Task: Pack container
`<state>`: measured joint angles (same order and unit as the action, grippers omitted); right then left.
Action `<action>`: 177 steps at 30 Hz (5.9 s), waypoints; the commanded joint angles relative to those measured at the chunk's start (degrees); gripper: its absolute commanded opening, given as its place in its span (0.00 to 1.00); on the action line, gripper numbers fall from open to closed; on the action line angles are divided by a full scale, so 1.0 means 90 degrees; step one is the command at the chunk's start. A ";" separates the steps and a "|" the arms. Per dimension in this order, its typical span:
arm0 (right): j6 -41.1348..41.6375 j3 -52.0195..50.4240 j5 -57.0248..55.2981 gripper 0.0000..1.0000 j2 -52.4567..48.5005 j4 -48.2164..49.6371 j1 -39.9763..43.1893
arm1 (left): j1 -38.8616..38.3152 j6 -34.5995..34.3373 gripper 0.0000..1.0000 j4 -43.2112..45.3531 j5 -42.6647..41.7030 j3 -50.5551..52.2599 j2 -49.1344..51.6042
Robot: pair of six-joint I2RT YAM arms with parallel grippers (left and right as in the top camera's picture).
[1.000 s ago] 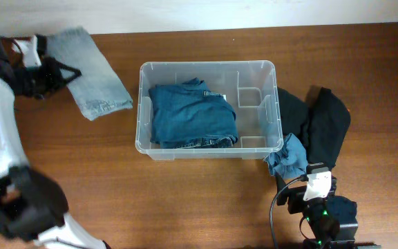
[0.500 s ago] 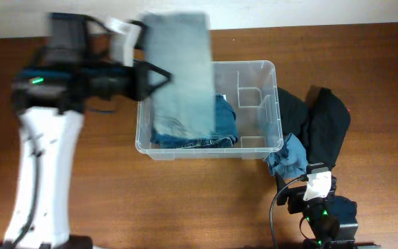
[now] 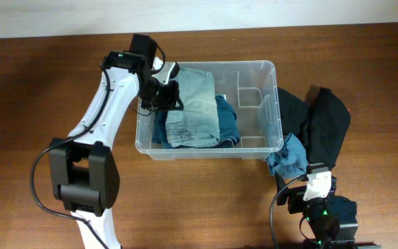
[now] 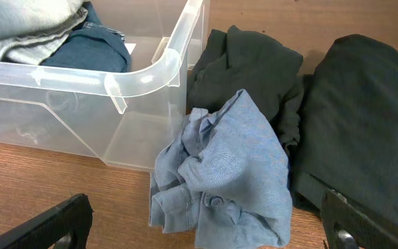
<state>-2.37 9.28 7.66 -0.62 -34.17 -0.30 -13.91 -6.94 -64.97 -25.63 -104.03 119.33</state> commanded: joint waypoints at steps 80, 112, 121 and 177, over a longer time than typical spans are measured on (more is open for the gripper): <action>0.0002 -0.0039 0.0083 0.99 0.0029 0.0015 0.0041 | -0.0979 -0.0146 0.00 -0.3529 0.2482 -0.5185 0.1090; 0.0002 -0.0039 0.0083 0.98 0.0029 0.0015 0.0041 | -0.1634 -0.0192 0.09 -0.1069 0.2815 0.0942 -0.1457; 0.0002 -0.0039 0.0083 0.98 0.0029 0.0015 0.0041 | -0.1452 -0.0194 0.14 0.1042 0.2914 0.3356 -0.1375; 0.1013 0.6329 0.0461 0.98 -0.5608 -0.0767 0.0046 | 0.1149 -0.0748 0.99 -0.3524 0.4163 -0.3359 -0.3570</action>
<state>9.93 56.36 17.98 -40.69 -37.67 -0.27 -3.77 -13.15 -96.71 11.03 -133.78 87.20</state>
